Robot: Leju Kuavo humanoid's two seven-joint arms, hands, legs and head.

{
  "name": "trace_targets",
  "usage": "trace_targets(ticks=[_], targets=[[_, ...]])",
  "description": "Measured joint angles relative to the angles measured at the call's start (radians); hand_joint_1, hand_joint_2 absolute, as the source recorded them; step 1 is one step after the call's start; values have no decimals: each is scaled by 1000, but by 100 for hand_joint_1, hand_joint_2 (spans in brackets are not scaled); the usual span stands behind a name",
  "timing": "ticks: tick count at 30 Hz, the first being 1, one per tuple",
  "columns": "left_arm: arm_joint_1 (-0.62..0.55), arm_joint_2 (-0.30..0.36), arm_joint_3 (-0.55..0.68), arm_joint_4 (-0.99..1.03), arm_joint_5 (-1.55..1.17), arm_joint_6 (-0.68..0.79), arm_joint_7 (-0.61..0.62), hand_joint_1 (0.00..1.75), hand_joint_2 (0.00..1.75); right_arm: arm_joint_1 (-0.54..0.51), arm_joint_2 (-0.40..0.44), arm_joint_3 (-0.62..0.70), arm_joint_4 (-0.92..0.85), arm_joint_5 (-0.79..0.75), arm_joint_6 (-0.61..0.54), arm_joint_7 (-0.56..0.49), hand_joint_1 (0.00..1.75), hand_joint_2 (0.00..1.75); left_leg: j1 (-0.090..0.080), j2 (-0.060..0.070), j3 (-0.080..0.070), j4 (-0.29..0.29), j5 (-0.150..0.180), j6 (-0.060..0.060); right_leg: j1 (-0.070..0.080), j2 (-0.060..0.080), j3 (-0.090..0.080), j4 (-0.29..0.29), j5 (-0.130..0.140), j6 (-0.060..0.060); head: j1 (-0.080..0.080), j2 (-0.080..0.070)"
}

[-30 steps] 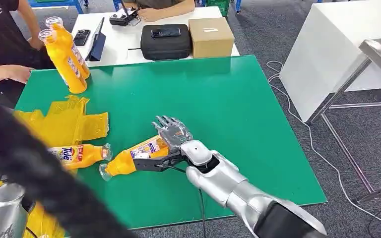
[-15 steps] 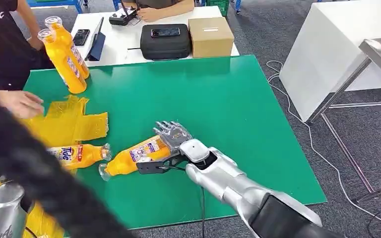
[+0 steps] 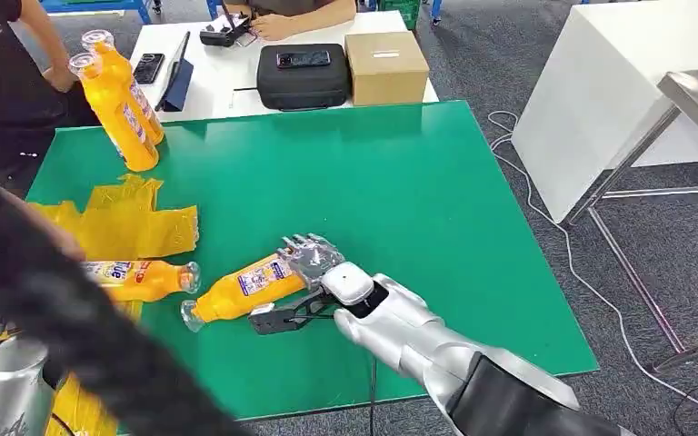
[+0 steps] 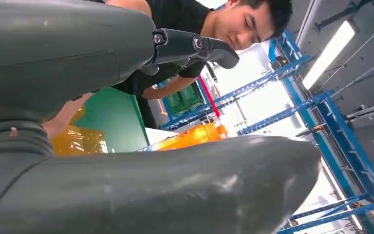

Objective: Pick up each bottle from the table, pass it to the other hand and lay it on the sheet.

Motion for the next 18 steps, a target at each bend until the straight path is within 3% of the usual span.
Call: trace_targets(ticks=[18], targets=[[0, 0, -13, -1, 8, 1, -4, 0, 0, -6, 8, 11, 28, 7, 4, 0, 0, 175, 0, 0, 0, 0, 0, 0, 0, 0, 0, 0, 0, 0, 0, 0]])
